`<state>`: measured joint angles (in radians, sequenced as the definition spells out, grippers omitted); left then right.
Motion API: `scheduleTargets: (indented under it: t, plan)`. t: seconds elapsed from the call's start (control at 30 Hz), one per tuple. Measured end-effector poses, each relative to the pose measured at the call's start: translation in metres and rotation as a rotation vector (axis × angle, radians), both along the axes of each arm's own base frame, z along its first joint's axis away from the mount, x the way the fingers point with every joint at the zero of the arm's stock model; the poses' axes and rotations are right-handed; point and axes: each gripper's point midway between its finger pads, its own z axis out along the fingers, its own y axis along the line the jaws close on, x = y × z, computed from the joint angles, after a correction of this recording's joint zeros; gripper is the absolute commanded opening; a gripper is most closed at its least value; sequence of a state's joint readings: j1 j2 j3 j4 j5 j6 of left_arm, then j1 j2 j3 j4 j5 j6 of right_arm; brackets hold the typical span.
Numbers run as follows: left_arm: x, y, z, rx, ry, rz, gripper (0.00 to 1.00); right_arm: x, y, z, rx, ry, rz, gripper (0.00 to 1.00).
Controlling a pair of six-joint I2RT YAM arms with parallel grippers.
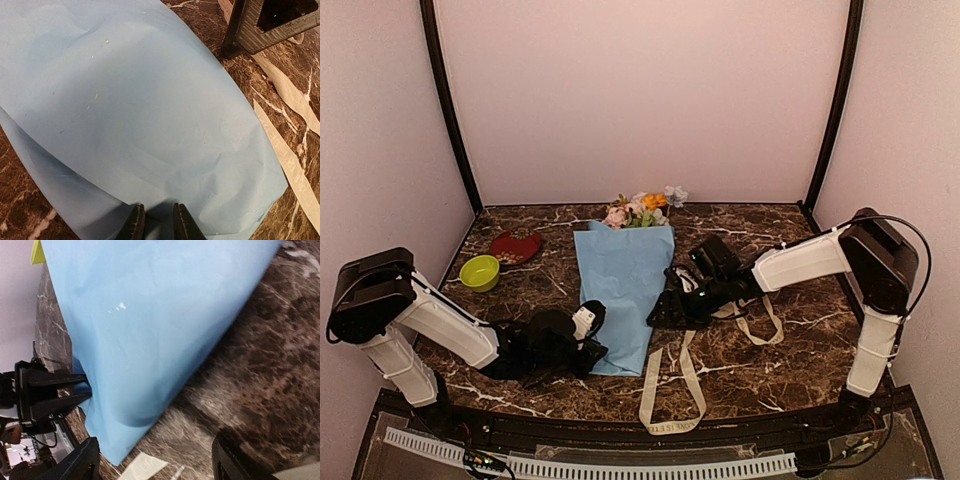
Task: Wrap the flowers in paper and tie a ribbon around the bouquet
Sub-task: Move the ribbon to the center of the board, then pick up the folded bouquet from the center of the board.
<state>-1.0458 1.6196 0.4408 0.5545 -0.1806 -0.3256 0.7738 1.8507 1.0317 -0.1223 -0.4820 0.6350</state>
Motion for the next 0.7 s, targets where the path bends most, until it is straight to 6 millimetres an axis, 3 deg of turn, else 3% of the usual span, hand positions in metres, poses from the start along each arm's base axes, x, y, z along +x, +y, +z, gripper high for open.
scheduleTargets:
  t: [0.47,0.57,0.7]
  plan:
    - [0.002,-0.003,0.000,-0.017,-0.009,0.001,0.20,0.019,0.048,0.003,0.303,0.118,-0.119,0.68]
    - [0.002,-0.003,-0.001,-0.022,-0.011,0.001,0.19,0.018,0.052,0.002,0.325,0.141,-0.126,0.51]
    - [0.002,-0.003,-0.001,-0.030,-0.011,0.005,0.19,0.014,0.056,-0.007,0.326,0.176,-0.132,0.18]
